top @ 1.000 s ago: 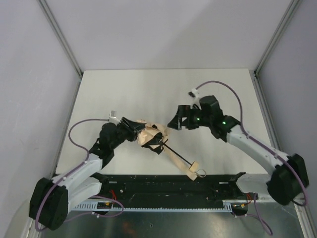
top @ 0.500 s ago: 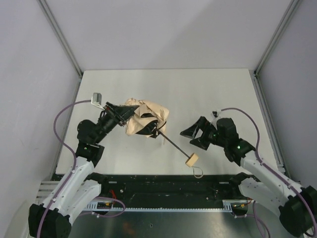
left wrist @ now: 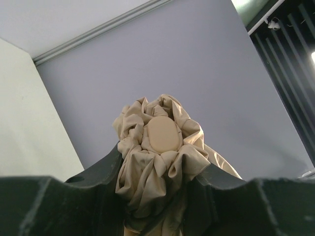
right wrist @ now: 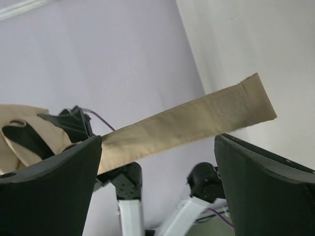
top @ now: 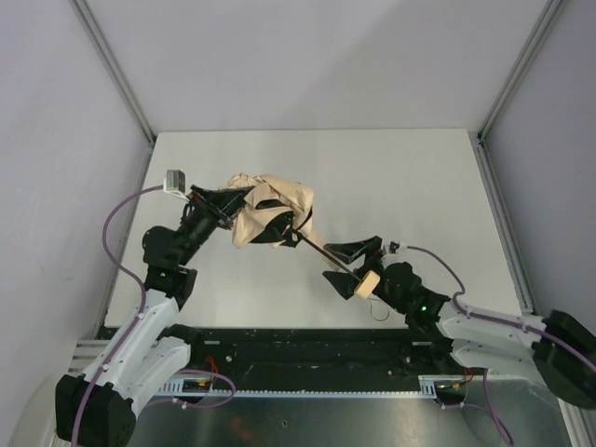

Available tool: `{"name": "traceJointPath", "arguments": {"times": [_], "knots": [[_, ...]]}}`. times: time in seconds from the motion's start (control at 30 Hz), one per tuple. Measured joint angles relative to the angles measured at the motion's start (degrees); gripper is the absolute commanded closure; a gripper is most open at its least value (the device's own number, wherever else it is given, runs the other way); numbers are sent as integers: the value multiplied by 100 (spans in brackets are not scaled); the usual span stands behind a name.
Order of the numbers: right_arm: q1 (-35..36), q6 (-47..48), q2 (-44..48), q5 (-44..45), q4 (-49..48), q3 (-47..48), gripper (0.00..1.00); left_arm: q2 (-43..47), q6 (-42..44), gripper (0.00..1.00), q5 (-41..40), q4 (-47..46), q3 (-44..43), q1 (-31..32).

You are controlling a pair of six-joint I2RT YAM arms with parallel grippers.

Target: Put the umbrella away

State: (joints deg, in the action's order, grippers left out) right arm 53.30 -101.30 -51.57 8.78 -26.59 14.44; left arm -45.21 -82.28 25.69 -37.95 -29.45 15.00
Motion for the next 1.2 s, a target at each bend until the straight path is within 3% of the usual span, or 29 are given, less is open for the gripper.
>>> {"name": "traceJointPath", "arguments": {"times": [0.23, 0.3, 0.4, 0.5, 0.57, 0.9, 1.2], "knots": [[293, -632, -1331, 728, -1659, 101, 1, 70, -164, 100, -13, -118, 81, -2], [289, -647, -1429, 868, -1851, 238, 7, 127, -234, 100, -13, -162, 186, -2], [111, -542, -1512, 881, -2107, 522, 31, 293, -345, 100, -20, -181, 461, -2], [-275, -323, -1613, 804, -2398, 686, 81, 450, -479, 100, -4, -181, 713, -2], [-603, -96, -1676, 699, -2588, 704, 95, 514, -584, 100, 22, -177, 852, -2], [-1845, 1152, -1541, -262, -3051, 796, 100, 798, -780, 100, 116, -184, 1147, -2], [-2461, 2544, -1818, -1751, -2859, 1888, 100, 686, -772, 100, 157, -181, 1154, 376]]}}
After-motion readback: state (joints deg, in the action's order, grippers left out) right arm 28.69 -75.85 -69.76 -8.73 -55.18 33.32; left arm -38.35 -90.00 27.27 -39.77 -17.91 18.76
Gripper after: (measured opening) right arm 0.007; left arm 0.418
